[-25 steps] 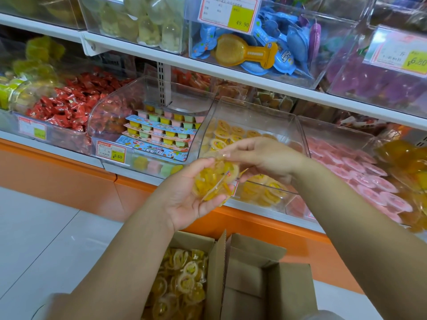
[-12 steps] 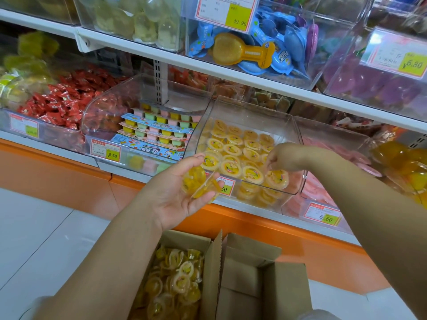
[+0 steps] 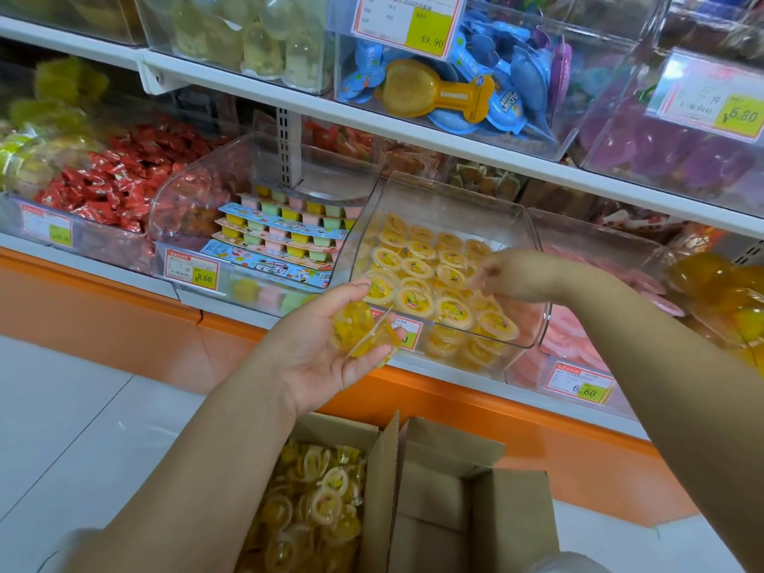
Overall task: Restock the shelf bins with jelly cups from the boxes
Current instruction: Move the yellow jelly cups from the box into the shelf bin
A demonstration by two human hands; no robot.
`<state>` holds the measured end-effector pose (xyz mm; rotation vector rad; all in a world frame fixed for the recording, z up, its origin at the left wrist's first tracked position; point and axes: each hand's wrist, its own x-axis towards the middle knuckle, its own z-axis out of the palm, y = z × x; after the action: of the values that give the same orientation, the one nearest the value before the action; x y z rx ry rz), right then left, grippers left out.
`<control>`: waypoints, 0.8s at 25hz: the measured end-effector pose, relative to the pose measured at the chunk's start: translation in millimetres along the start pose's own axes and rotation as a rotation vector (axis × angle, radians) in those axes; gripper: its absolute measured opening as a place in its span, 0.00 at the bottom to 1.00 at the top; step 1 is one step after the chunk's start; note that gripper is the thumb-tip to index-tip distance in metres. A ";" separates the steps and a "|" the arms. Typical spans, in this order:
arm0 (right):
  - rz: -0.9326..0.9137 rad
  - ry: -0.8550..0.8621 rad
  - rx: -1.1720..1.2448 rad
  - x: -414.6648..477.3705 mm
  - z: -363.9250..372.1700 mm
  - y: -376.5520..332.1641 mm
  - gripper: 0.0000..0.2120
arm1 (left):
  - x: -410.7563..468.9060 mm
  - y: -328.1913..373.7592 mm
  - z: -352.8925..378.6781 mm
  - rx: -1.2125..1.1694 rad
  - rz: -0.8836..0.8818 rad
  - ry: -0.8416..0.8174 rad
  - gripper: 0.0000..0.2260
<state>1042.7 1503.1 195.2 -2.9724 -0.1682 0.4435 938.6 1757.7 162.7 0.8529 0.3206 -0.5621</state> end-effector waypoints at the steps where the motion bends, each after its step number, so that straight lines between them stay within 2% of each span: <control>1: -0.042 0.057 0.182 -5.5 -0.1 -6.8 0.04 | 0.2 -0.1 0.3 -0.012 -0.003 0.000 0.13; 2: -0.087 0.052 0.426 -14.3 0.4 -17.6 0.03 | 0.0 -0.1 0.9 -0.033 -0.003 0.001 0.11; 3: -0.129 -0.029 0.669 -24.6 3.0 -29.7 0.05 | 0.1 -0.3 1.5 -0.058 0.002 0.006 0.10; 5: -0.159 -0.285 0.955 -44.1 12.6 -55.9 0.15 | 0.6 -0.9 2.2 -0.096 0.035 0.014 0.09; 6: -0.148 -0.376 0.988 -49.7 19.2 -66.9 0.21 | 1.1 -1.5 2.5 -0.106 0.053 0.012 0.11; 8: -0.092 -0.413 1.012 -51.3 31.1 -84.0 0.28 | 2.4 -1.7 2.0 -0.090 0.086 0.005 0.13; 10: -0.038 -0.380 1.042 -47.3 37.0 -92.2 0.24 | 2.4 -0.5 0.3 -0.054 0.107 -0.009 0.14; 12: -0.017 -0.404 1.080 -42.7 35.4 -90.8 0.16 | 0.9 1.7 -1.2 -0.054 0.114 -0.025 0.15; 14: -0.021 -0.341 1.182 -34.1 27.7 -84.4 0.06 | -1.1 4.3 -4.8 -0.076 0.150 -0.002 0.13; 16: -0.014 -0.106 1.283 -13.9 16.7 -76.8 0.02 | -2.4 8.9 -11.7 -0.080 0.208 0.095 0.10; 18: 0.039 0.128 1.284 15.6 11.3 -72.4 0.06 | -5.1 15.1 -18.8 -0.100 0.231 0.160 0.11; 20: 0.119 0.217 1.208 47.9 16.5 -74.2 0.08 | -10.0 21.0 -23.4 -0.121 0.237 0.184 0.13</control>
<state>1076.7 1584.3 176.9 -1.8125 0.2301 0.1267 941.8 1790.4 165.9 0.8133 0.4108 -0.2418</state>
